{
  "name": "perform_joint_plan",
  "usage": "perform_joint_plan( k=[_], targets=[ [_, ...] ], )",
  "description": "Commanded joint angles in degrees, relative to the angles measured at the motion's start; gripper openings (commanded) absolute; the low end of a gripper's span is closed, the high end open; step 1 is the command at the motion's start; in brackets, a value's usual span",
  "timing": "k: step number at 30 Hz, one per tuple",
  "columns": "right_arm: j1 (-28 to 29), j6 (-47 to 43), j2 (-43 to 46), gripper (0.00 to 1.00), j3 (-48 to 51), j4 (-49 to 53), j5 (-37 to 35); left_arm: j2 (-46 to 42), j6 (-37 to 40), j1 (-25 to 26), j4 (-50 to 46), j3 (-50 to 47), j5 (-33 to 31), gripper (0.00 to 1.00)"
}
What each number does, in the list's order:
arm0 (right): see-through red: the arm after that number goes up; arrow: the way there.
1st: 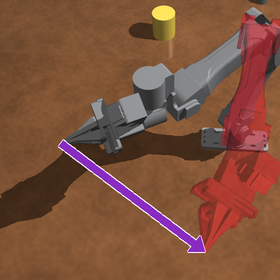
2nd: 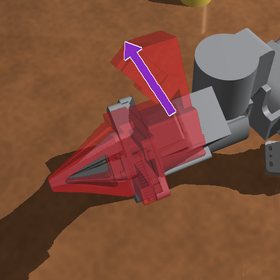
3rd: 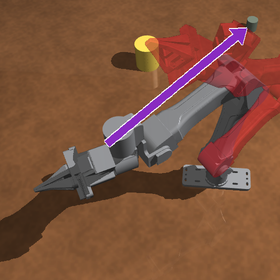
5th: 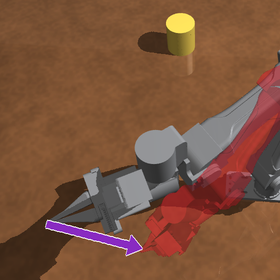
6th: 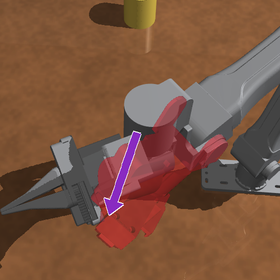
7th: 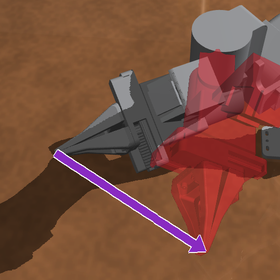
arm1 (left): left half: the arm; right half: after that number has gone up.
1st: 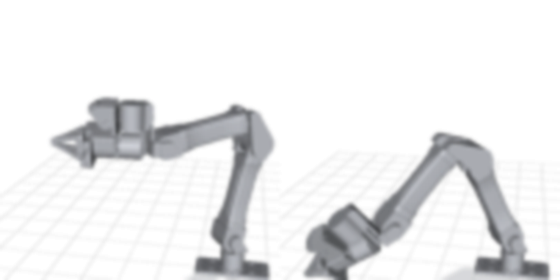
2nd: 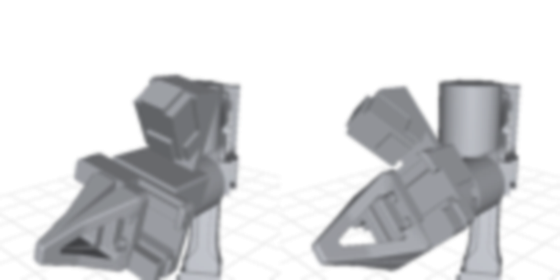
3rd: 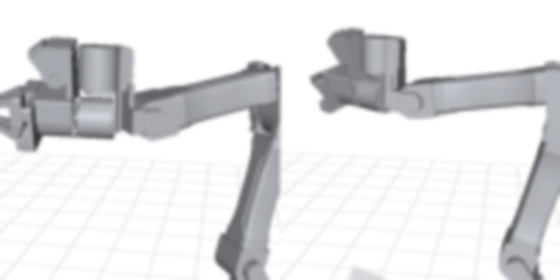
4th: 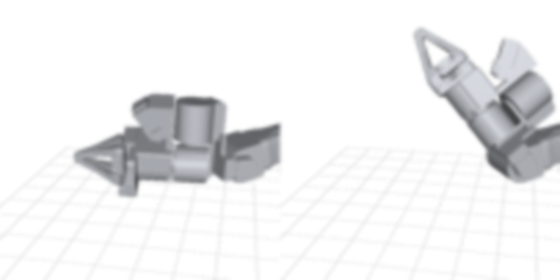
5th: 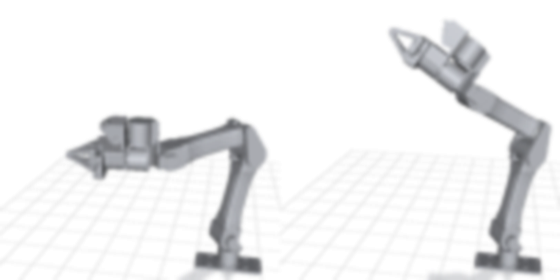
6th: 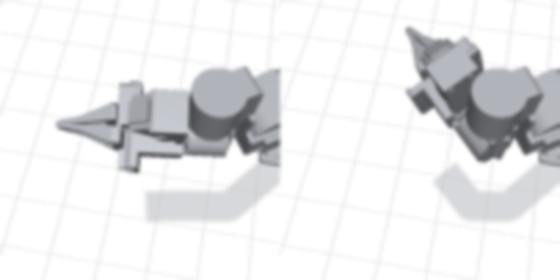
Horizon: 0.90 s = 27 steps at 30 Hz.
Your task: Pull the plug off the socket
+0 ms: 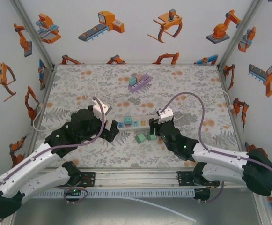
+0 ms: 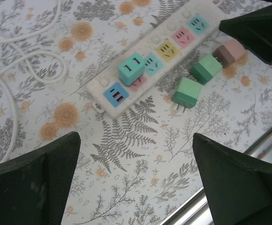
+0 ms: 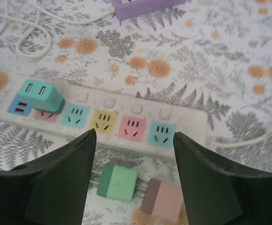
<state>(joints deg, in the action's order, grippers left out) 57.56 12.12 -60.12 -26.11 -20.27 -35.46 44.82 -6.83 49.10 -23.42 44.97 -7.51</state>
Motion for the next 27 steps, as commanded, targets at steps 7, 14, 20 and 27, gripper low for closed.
perform_joint_plan(
  k=[7,14,20,27],
  targets=[
    [-9.6,-29.5,-5.6,0.71,-5.7,-8.7,24.4,0.9,-9.0,-1.7,2.3,-1.7,-15.9,0.97],
    [-15.0,-39.3,-10.8,0.77,-12.3,-0.9,41.8,4.9,-15.9,-9.2,3.1,-1.8,-15.0,0.97],
    [-17.7,-48.4,-16.4,0.78,-19.6,9.6,56.5,9.4,-19.1,-14.1,7.9,-2.6,-10.6,0.97],
    [-18.4,-55.4,-26.2,0.78,-31.7,24.3,69.2,17.3,-23.5,-18.3,11.7,-2.5,-5.1,0.97]
  ],
)
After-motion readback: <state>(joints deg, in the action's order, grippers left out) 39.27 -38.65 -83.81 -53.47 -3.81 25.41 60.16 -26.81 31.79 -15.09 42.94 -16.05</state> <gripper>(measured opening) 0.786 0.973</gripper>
